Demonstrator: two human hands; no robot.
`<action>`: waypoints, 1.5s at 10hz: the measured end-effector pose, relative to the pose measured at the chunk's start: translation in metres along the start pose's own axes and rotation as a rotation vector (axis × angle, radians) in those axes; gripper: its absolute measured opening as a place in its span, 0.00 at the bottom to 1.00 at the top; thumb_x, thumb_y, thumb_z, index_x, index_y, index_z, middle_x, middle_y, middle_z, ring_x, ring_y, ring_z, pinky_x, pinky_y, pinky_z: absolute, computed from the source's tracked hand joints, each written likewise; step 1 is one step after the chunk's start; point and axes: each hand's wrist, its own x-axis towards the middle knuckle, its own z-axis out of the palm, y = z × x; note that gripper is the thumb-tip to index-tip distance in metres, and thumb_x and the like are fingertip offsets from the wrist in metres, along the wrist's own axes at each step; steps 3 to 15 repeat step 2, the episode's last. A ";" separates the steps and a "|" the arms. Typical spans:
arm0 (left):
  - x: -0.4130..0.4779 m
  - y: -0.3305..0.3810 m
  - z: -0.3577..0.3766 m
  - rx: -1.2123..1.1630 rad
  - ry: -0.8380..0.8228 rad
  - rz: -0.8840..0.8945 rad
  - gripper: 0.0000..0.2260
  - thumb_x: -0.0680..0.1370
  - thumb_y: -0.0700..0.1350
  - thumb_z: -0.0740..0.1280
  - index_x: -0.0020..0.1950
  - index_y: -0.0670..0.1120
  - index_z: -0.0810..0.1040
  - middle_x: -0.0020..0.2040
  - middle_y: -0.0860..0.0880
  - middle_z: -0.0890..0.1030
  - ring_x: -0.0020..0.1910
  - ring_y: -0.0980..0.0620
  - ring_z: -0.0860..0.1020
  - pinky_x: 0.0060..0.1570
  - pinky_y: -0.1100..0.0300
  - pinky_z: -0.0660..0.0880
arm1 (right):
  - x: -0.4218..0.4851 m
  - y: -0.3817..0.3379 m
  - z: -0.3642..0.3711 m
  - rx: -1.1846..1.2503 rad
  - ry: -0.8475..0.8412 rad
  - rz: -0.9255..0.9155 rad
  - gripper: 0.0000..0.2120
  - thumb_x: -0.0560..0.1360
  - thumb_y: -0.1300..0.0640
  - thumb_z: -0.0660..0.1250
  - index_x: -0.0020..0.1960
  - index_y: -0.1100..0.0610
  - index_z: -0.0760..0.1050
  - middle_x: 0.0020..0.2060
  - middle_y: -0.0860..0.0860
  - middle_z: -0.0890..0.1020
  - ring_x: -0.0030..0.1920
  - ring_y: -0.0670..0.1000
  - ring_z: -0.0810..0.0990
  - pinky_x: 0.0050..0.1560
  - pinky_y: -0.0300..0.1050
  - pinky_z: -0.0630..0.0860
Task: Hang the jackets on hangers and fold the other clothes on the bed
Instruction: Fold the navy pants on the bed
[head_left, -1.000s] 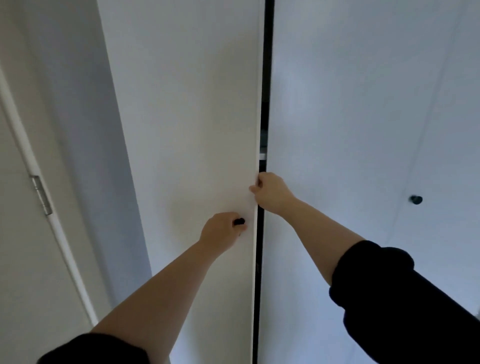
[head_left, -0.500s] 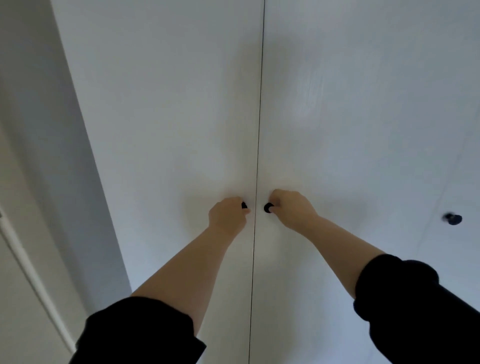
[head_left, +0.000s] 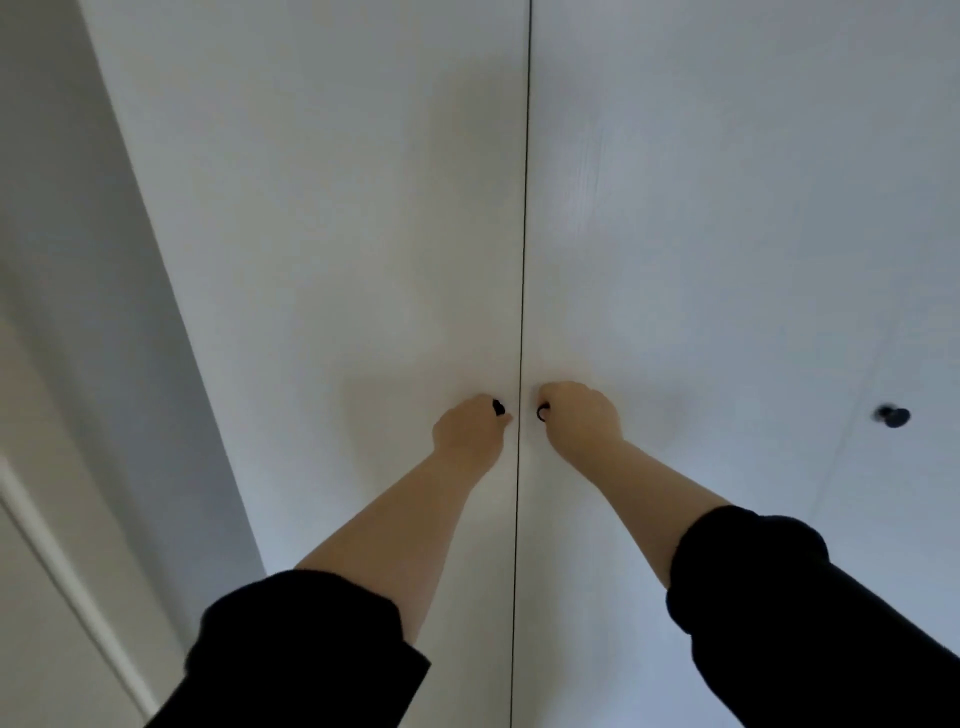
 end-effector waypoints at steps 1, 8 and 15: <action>-0.021 -0.008 -0.005 -0.130 -0.008 0.052 0.13 0.81 0.50 0.59 0.62 0.45 0.70 0.58 0.46 0.75 0.56 0.47 0.73 0.48 0.56 0.69 | -0.016 -0.004 -0.003 -0.032 0.047 -0.057 0.14 0.78 0.62 0.58 0.64 0.57 0.70 0.56 0.54 0.75 0.49 0.56 0.78 0.39 0.45 0.71; -0.041 -0.010 -0.020 0.027 0.312 0.195 0.20 0.81 0.49 0.58 0.72 0.43 0.65 0.71 0.43 0.66 0.70 0.43 0.65 0.64 0.52 0.66 | -0.032 -0.010 -0.026 -0.037 0.112 -0.150 0.21 0.78 0.62 0.59 0.71 0.56 0.64 0.69 0.54 0.67 0.65 0.54 0.69 0.54 0.47 0.74; -0.041 -0.010 -0.020 0.027 0.312 0.195 0.20 0.81 0.49 0.58 0.72 0.43 0.65 0.71 0.43 0.66 0.70 0.43 0.65 0.64 0.52 0.66 | -0.032 -0.010 -0.026 -0.037 0.112 -0.150 0.21 0.78 0.62 0.59 0.71 0.56 0.64 0.69 0.54 0.67 0.65 0.54 0.69 0.54 0.47 0.74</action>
